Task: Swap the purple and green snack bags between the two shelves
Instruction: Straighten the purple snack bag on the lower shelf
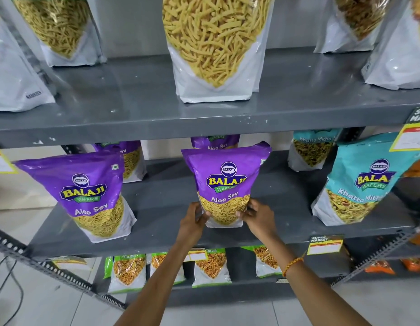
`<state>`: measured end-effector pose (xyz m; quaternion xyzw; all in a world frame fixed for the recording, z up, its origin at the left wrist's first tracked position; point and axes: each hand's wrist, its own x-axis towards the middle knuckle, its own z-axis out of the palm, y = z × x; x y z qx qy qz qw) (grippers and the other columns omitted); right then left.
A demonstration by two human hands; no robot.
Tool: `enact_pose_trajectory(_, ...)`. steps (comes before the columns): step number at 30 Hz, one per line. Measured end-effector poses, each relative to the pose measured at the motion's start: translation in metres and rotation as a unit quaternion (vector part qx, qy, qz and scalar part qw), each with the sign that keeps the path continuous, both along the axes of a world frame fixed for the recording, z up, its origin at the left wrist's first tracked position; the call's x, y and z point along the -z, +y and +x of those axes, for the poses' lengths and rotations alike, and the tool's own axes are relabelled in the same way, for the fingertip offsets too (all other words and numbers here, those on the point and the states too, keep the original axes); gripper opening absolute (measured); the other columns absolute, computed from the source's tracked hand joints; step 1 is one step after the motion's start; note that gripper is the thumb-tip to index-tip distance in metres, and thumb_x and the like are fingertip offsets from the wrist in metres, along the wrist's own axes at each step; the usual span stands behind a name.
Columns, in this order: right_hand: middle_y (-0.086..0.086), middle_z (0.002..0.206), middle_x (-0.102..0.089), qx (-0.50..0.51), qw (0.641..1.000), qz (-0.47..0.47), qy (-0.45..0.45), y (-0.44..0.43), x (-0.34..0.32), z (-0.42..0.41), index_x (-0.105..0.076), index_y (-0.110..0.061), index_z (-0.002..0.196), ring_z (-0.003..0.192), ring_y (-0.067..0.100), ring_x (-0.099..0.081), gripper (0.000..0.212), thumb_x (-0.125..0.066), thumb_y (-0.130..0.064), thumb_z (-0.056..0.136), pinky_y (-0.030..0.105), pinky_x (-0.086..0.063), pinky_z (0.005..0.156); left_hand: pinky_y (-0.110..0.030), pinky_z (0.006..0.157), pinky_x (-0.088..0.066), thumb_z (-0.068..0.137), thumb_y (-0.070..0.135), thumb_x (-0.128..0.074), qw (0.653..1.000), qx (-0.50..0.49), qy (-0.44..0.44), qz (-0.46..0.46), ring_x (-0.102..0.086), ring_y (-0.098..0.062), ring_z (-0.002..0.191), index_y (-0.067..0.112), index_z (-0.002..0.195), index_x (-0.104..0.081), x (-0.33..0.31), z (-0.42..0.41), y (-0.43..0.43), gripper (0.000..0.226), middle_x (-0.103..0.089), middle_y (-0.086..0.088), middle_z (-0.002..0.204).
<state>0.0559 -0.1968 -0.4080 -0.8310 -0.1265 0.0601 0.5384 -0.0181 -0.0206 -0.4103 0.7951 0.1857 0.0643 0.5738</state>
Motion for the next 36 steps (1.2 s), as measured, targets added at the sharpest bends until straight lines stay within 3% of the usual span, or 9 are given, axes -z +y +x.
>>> enact_pose_trajectory(8, 0.007, 0.101, -0.075, 0.022, 0.998, -0.046, -0.030, 0.001, 0.004, 0.000, -0.065, -0.013, 0.099, 0.079, 0.009, -0.062, 0.030, -0.073, -0.024, 0.073, 0.003, -0.042, 0.052, -0.036, 0.098, -0.044, 0.090, 0.023, -0.051, 1.000, -0.003, 0.006, 0.007, -0.050, -0.023, 0.126, 0.012, 0.126, -0.038, -0.003, 0.000, -0.002, 0.040, -0.051, -0.007, 0.138)
enact_pose_trajectory(14, 0.007, 0.106, -0.072, 0.001, 0.999, -0.034, -0.017, -0.002, 0.001, 0.003, -0.064, -0.011, 0.105, 0.087, 0.012, -0.065, 0.033, -0.072, -0.021, 0.075, -0.003, -0.042, 0.057, -0.038, 0.098, -0.045, 0.089, 0.019, -0.052, 1.000, -0.019, 0.008, 0.011, -0.051, -0.026, 0.125, 0.011, 0.124, -0.038, -0.001, -0.003, -0.007, 0.039, -0.052, -0.009, 0.137)
enact_pose_trajectory(20, 0.007, 0.107, -0.073, 0.003, 1.000, -0.018, -0.022, -0.001, 0.006, 0.001, -0.064, -0.011, 0.103, 0.091, 0.018, -0.069, 0.033, -0.074, -0.024, 0.074, 0.013, -0.048, 0.065, -0.046, 0.101, -0.046, 0.089, 0.018, -0.052, 1.000, -0.017, 0.010, 0.025, -0.051, -0.027, 0.124, 0.012, 0.124, -0.038, -0.003, -0.004, -0.007, 0.038, -0.053, -0.010, 0.136)
enact_pose_trajectory(24, 0.007, 0.108, -0.073, 0.004, 0.999, -0.022, -0.022, -0.001, 0.003, 0.000, -0.064, -0.012, 0.103, 0.092, 0.020, -0.069, 0.032, -0.073, -0.023, 0.074, 0.014, -0.047, 0.065, -0.038, 0.097, -0.046, 0.090, 0.016, -0.051, 1.000, -0.020, 0.007, 0.012, -0.051, -0.026, 0.123, 0.010, 0.123, -0.039, -0.005, -0.006, -0.010, 0.036, -0.053, -0.010, 0.136)
enact_pose_trajectory(30, 0.007, 0.110, -0.072, 0.004, 0.999, -0.039, -0.017, -0.001, -0.003, -0.003, -0.064, -0.012, 0.104, 0.088, 0.014, -0.066, 0.030, -0.071, -0.021, 0.076, 0.010, -0.042, 0.062, -0.039, 0.097, -0.047, 0.090, 0.019, -0.049, 0.999, -0.009, 0.014, 0.041, -0.052, -0.027, 0.123, 0.011, 0.126, -0.035, -0.011, -0.009, -0.013, 0.039, -0.051, -0.009, 0.138)
enact_pose_trajectory(33, 0.007, 0.109, -0.072, 0.000, 0.999, -0.043, -0.007, -0.002, -0.005, -0.005, -0.063, -0.014, 0.108, 0.094, 0.020, -0.068, 0.034, -0.070, -0.026, 0.077, 0.014, -0.046, 0.064, -0.040, 0.095, -0.048, 0.091, 0.025, -0.047, 0.999, -0.004, 0.029, 0.044, -0.054, -0.028, 0.119, 0.014, 0.130, -0.032, -0.015, -0.010, -0.015, 0.043, -0.051, -0.010, 0.137)
enact_pose_trajectory(36, 0.009, 0.100, -0.075, 0.038, 0.997, -0.063, -0.020, -0.003, -0.010, -0.021, -0.059, -0.017, 0.118, 0.091, 0.024, -0.070, 0.043, -0.067, -0.033, 0.079, 0.023, -0.050, 0.066, -0.046, 0.085, -0.055, 0.090, 0.032, -0.047, 0.991, -0.016, 0.033, 0.128, -0.063, -0.031, 0.103, 0.018, 0.129, -0.032, -0.020, -0.020, -0.022, 0.044, -0.059, -0.012, 0.128)
